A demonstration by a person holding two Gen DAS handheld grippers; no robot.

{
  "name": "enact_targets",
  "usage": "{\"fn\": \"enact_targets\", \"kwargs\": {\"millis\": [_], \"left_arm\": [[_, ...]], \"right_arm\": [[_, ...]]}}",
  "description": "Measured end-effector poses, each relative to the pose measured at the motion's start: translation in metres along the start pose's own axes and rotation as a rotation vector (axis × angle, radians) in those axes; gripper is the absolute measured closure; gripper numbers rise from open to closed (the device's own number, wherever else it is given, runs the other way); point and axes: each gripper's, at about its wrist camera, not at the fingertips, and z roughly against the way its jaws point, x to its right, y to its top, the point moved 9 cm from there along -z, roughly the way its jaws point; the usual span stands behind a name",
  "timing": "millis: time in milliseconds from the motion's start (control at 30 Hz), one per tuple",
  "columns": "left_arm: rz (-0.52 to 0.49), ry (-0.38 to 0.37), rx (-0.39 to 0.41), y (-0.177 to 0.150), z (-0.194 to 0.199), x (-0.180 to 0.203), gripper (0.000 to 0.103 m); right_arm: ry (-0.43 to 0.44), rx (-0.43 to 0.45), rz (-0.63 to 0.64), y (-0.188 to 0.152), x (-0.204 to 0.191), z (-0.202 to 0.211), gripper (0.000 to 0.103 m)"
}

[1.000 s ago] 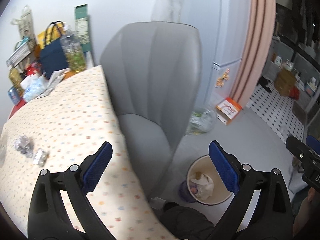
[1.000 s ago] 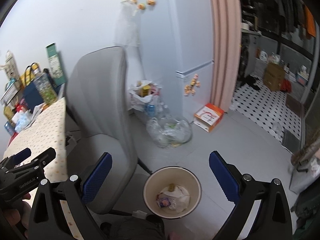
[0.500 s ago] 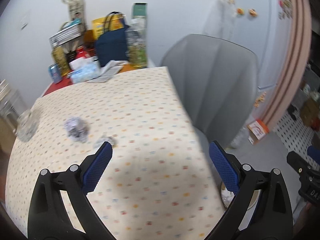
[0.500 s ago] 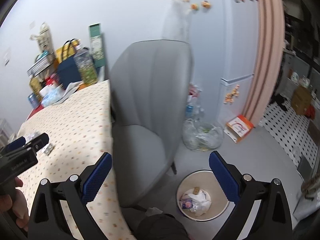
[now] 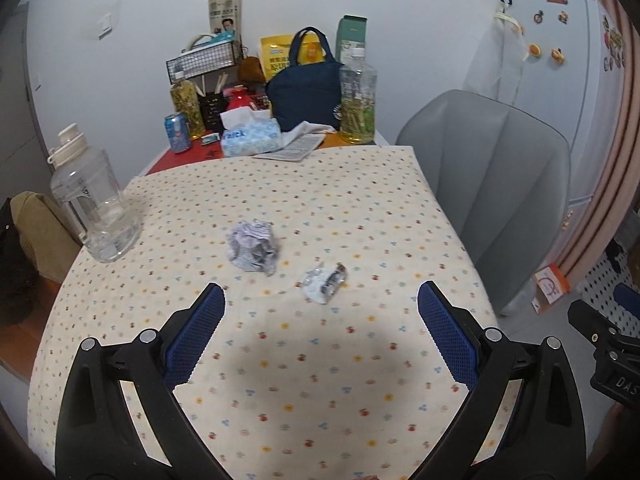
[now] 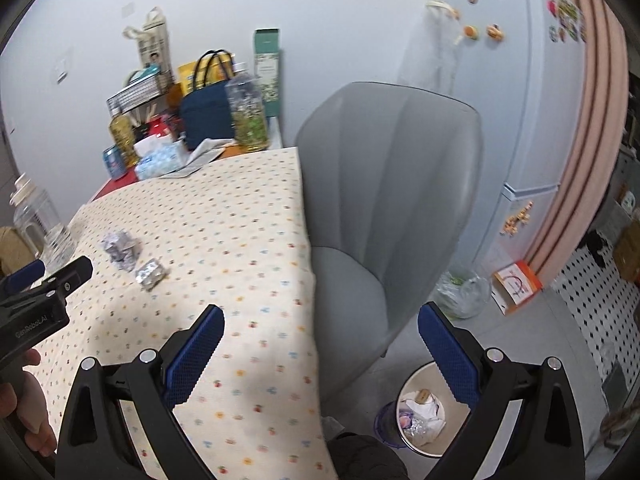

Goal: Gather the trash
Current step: 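Move both open tools back to the remaining trash on the table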

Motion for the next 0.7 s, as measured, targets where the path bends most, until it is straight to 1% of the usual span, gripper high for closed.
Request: {"fn": "enact_targets", "kwargs": {"millis": [200, 333, 700], "left_arm": [[0.020, 0.038, 0.012, 0.001, 0.003, -0.026, 0.007], [0.049, 0.047, 0.016, 0.000, 0.002, -0.046, 0.007], [0.094, 0.065, -0.001, -0.003, -0.012, -0.081, 0.007]], "right_arm": [[0.026, 0.000, 0.054, 0.003, -0.032, -0.003, 0.008], [0.036, 0.006, 0.078, 0.005, -0.049, -0.006, 0.008], [0.080, -0.010, 0.153, 0.010, -0.096, -0.024, 0.008]]}}
